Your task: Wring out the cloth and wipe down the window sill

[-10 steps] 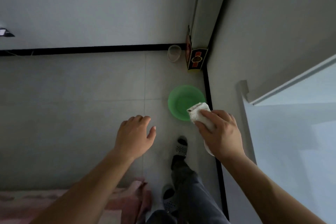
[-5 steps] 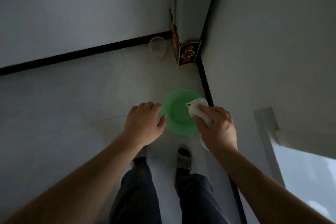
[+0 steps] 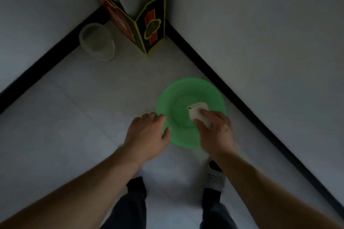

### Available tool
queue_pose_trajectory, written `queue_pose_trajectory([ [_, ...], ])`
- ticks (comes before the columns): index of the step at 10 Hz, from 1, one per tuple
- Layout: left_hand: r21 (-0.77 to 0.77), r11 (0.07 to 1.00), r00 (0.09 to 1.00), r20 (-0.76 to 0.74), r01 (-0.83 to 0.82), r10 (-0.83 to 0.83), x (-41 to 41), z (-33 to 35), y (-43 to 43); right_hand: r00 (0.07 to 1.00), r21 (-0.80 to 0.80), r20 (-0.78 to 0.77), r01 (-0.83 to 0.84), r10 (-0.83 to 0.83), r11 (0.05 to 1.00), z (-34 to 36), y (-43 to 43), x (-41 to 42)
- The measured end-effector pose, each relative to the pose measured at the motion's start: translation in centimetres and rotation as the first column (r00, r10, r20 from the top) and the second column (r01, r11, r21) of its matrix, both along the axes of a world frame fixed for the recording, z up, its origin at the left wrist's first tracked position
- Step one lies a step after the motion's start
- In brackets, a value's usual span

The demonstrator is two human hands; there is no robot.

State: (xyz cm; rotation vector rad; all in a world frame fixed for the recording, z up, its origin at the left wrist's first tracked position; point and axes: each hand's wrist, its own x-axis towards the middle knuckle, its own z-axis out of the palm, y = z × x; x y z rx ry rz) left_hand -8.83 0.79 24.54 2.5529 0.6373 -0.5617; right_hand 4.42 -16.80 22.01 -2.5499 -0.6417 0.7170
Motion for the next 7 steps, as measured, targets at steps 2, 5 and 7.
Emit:
queue_pose_trajectory([
  [2,-0.05,0.987,0.987,0.058,0.155,-0.152,1.3,-12.0,3.2,0.985,-0.032,-0.048,0.165,-0.166,0.986,-13.4,1.5,-1.6],
  [5,0.023,0.936,0.925,0.149,0.35,-0.35,5.2,-22.6,1.8,0.993,0.009,0.116,-0.026,0.025,1.0,-24.4,1.3,-0.5],
  [7,0.064,0.938,0.928,0.132,0.342,-0.347,4.5,-23.0,0.7,0.982,0.035,0.185,0.021,-0.027,0.999,-24.6,-0.9,-1.4],
])
